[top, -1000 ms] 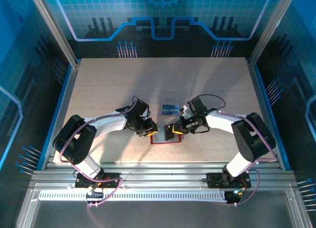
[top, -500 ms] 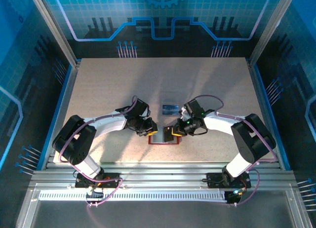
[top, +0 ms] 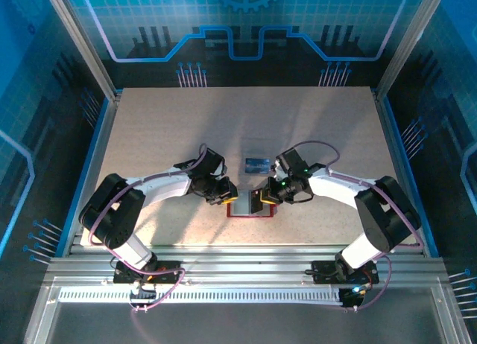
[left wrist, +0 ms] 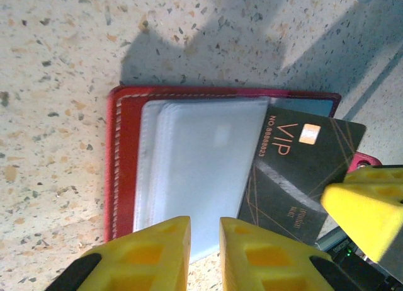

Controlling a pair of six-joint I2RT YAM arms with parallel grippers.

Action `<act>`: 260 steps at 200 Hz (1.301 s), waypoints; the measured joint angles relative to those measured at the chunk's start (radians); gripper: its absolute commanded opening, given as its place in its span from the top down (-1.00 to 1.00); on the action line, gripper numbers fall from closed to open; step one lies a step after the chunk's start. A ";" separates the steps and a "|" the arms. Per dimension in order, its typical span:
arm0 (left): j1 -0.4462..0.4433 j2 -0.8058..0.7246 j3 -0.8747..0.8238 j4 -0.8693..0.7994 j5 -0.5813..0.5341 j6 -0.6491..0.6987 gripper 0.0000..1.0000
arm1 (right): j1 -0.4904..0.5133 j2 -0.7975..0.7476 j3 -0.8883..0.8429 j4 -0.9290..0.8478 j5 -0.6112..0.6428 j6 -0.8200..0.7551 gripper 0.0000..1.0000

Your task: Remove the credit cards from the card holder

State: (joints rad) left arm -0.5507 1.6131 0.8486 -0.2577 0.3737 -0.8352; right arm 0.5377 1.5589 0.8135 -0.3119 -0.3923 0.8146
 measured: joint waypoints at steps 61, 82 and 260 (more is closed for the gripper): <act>0.019 -0.067 0.000 0.000 -0.025 0.000 0.58 | -0.002 -0.025 0.062 -0.082 0.012 -0.031 0.92; 0.024 -0.077 0.000 0.000 -0.029 0.000 0.55 | -0.011 -0.037 0.113 -0.116 0.012 -0.076 0.94; 0.103 -0.226 -0.116 0.000 -0.049 -0.003 0.52 | -0.050 0.238 0.834 -0.631 0.269 -1.176 1.00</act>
State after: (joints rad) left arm -0.4477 1.3869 0.7330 -0.2581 0.3248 -0.8387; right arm 0.4877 1.7973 1.6478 -0.9432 -0.1230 -0.3611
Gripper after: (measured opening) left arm 0.238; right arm 0.065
